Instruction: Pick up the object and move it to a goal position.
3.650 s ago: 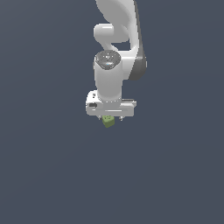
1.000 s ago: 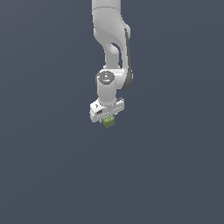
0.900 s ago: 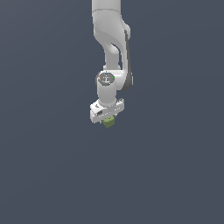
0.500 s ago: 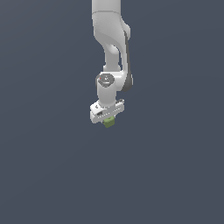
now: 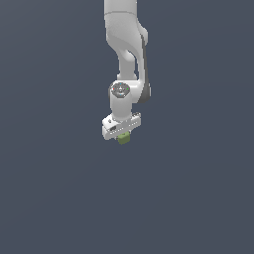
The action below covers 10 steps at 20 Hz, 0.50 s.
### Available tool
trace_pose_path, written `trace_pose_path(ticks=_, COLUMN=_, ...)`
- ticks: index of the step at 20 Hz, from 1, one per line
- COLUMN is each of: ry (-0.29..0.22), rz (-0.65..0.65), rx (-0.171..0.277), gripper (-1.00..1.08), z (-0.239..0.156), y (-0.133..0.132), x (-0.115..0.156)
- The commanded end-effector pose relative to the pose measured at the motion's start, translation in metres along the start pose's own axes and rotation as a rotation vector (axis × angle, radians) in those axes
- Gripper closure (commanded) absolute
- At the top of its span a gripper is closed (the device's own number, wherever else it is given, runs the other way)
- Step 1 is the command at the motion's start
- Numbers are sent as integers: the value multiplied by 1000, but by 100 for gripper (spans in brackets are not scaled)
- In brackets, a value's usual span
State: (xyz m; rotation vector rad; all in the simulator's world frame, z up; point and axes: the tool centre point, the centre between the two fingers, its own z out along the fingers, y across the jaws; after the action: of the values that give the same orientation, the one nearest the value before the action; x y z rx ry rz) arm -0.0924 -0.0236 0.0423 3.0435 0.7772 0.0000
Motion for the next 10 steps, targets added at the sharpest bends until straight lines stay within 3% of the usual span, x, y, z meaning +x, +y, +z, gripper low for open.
trace_pose_path(ticks=1, ry=1, rz=0, rx=0, gripper=108, z=-5, y=0, x=1)
trace_pose_path(ticks=10, ry=1, rz=-1, rx=-1, gripper=108, z=-51, y=-6, x=11)
